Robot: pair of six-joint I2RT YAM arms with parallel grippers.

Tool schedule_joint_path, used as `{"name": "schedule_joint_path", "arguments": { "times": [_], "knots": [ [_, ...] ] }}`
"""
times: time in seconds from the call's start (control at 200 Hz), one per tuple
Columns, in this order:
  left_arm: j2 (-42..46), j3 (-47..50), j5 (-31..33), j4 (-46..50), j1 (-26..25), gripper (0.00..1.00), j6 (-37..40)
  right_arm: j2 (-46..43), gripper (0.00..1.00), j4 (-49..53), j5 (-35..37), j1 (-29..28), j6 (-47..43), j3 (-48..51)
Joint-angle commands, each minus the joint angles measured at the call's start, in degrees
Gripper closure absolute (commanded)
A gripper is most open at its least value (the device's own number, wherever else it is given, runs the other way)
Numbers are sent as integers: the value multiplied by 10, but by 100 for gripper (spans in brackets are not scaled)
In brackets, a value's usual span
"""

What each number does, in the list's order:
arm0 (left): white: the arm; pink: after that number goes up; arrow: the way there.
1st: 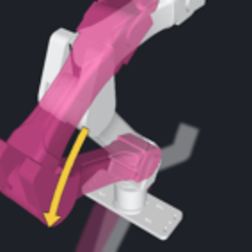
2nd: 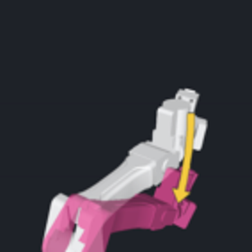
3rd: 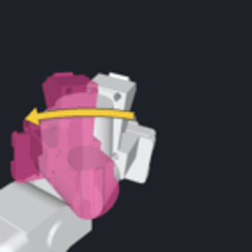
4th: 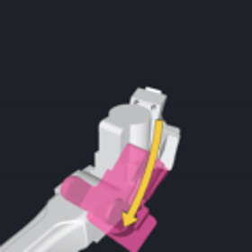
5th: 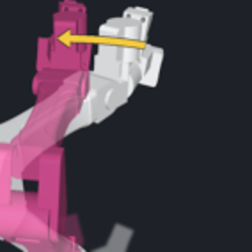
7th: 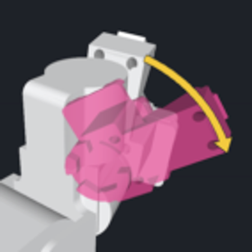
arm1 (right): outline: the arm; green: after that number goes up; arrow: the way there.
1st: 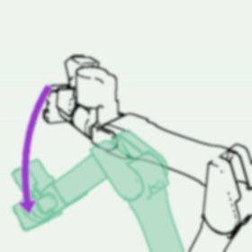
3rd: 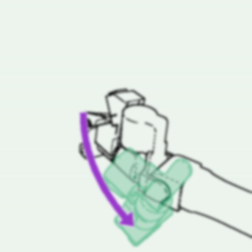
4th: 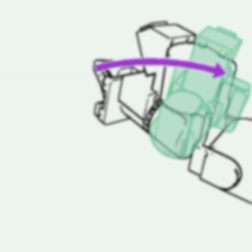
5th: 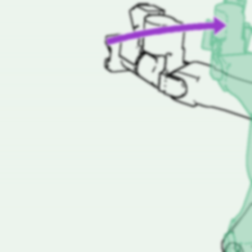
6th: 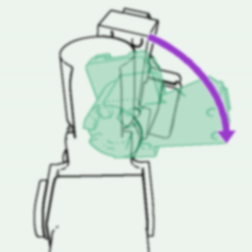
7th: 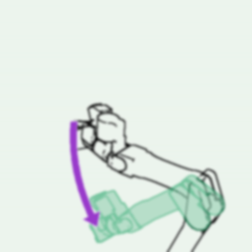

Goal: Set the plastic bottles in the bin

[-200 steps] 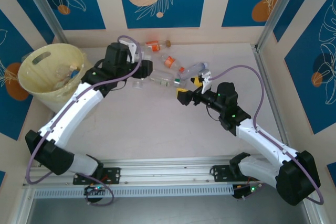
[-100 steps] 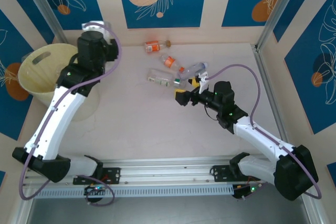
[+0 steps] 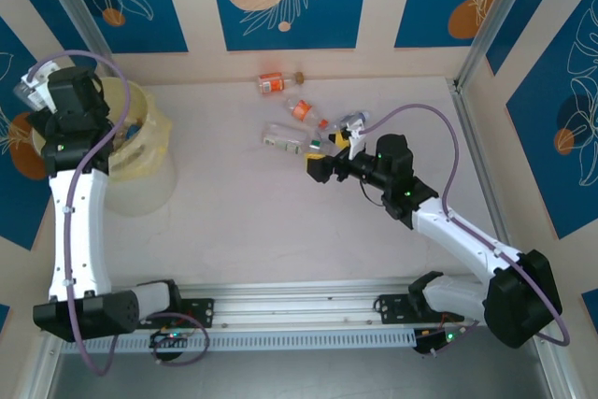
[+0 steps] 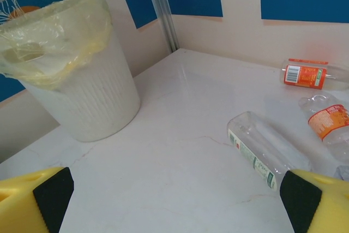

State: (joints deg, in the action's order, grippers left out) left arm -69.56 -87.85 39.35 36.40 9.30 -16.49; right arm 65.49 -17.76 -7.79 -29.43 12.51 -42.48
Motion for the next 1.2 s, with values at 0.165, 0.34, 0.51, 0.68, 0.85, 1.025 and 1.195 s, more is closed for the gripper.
{"name": "schedule_joint_path", "arguments": {
  "times": [0.165,0.34,0.51,0.68,0.85,1.025,1.195],
  "knots": [
    [-19,40,-81,49,68,35,-100,10,0,11,-15,-9,-10,-22],
    [-44,43,-54,84,77,34,-131,22,0,13,-17,-10,-10,-30],
    [-50,47,-59,100,80,25,-146,39,0,18,-24,-13,-12,-43],
    [-39,43,-60,104,80,3,-141,55,0,19,-27,-18,-15,-56],
    [-23,41,-69,99,81,0,-136,66,1,20,-26,-24,-18,-64],
    [-17,31,-84,101,81,0,-134,71,0,24,-23,-30,-25,-69],
    [-7,22,-110,97,80,0,-130,72,1,26,-17,-33,-26,-70]
  ]
}}
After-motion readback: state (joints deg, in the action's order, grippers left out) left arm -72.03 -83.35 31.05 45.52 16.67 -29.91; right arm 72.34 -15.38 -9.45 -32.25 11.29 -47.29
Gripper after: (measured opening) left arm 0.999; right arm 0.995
